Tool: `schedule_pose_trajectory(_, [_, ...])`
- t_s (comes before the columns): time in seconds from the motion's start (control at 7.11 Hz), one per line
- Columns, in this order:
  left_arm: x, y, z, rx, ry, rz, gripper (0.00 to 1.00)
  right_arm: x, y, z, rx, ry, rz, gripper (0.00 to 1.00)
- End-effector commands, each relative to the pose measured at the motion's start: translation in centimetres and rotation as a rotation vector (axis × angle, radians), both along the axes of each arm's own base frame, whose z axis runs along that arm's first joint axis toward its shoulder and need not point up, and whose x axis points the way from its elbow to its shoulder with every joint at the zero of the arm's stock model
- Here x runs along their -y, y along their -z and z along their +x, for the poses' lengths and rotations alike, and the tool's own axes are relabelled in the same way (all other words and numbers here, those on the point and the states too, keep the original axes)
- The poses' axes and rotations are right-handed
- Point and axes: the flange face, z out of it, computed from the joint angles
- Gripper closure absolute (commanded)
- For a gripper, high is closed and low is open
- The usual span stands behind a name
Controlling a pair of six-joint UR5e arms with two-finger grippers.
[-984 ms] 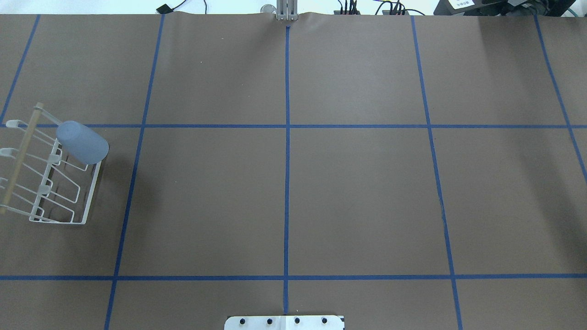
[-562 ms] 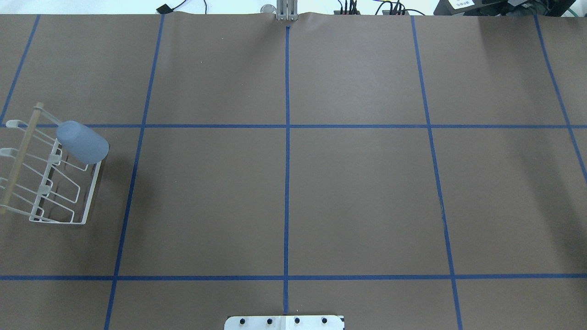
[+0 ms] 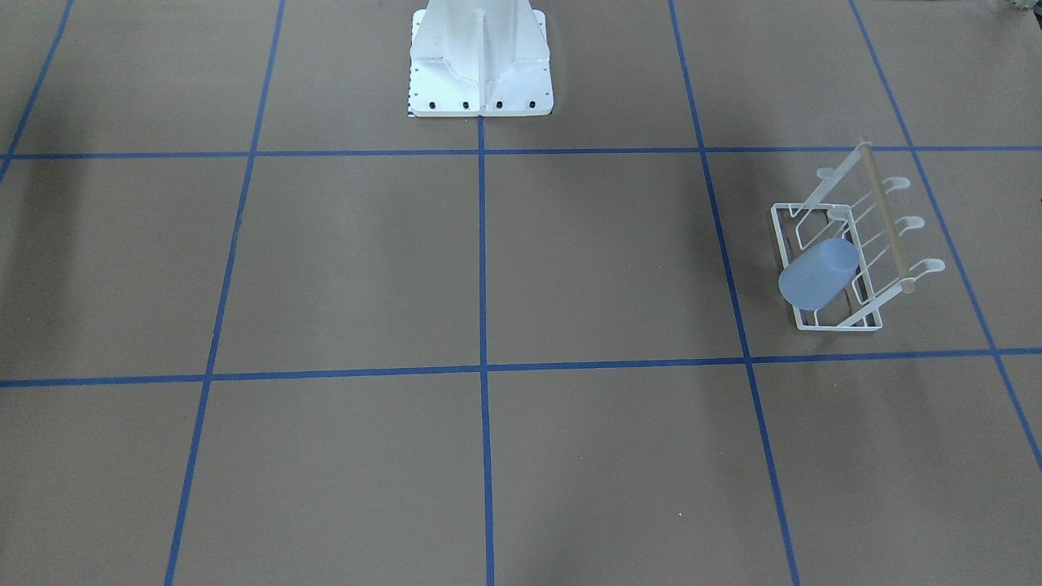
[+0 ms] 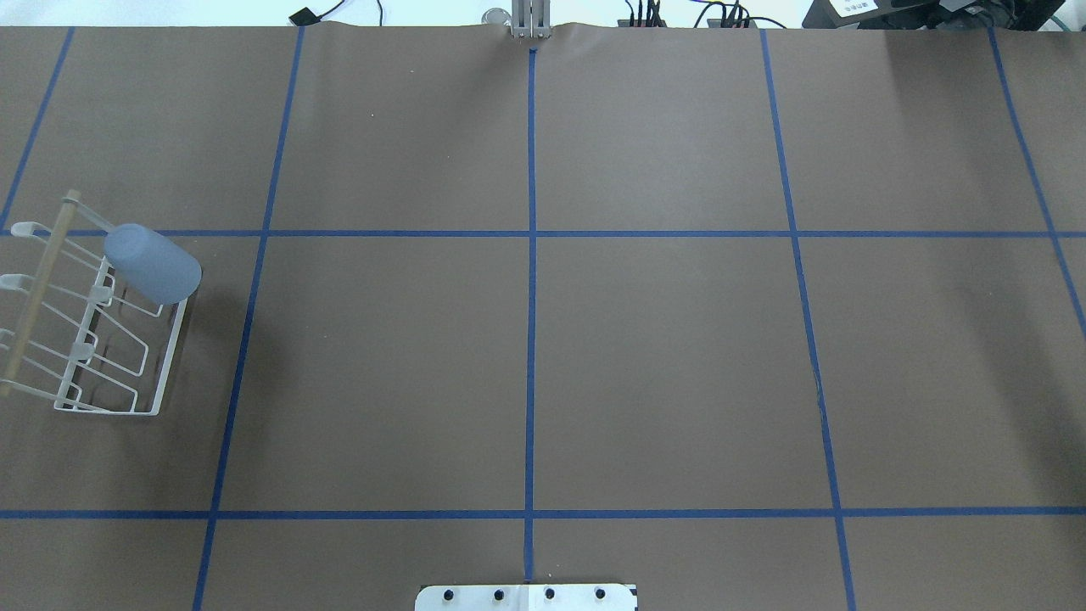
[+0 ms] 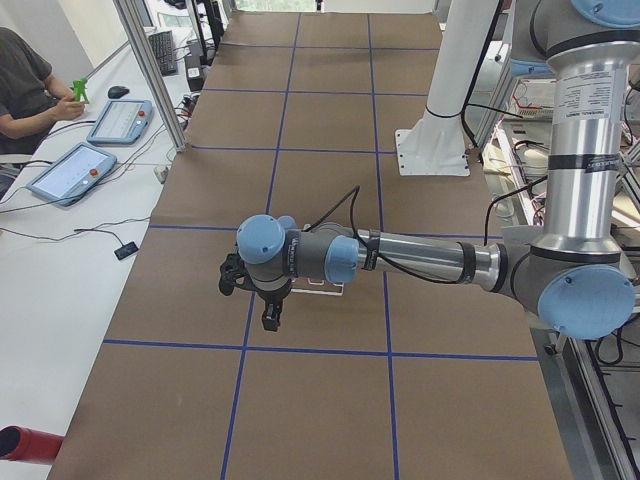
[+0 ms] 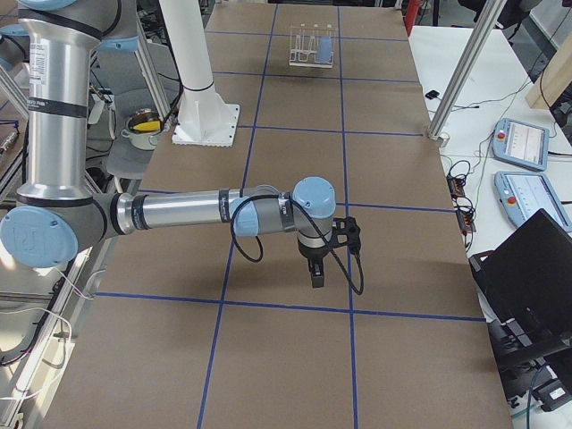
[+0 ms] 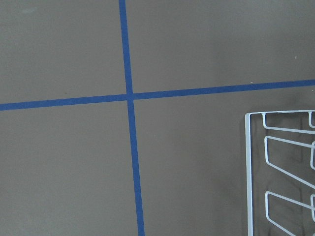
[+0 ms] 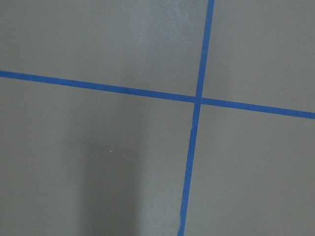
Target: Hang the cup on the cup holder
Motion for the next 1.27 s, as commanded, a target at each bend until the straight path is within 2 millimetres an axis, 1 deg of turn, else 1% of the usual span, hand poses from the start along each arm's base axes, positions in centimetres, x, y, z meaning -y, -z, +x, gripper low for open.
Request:
schedule_pose_trajectory(0.0, [-0.7, 3.0, -0.5, -0.001, 0.012, 0.062, 0.01, 0.5, 0.1, -0.2, 0.016, -0.004, 0.000, 0.00])
schedule_pose_trajectory(0.14, [-1.9, 3.8, -0.6, 0.046, 0.022, 0.072, 0.01, 0.9, 0.7, -0.3, 0.023, -0.005, 0.008, 0.00])
schedule_pose_trajectory(0.28, [-2.1, 3.3, -0.8, 0.070, 0.028, 0.065, 0.01, 1.0, 0.6, -0.3, 0.025, -0.004, 0.007, 0.00])
schedule_pose_trajectory(0.42, [-2.0, 2.5, -0.8, 0.071, 0.027, 0.053, 0.01, 0.9, 0.6, -0.3, 0.023, -0.004, 0.007, 0.00])
schedule_pose_trajectory(1.12, [-2.1, 2.7, -0.8, 0.064, 0.031, 0.052, 0.01, 0.6, 0.8, -0.4, 0.038, 0.003, 0.011, 0.00])
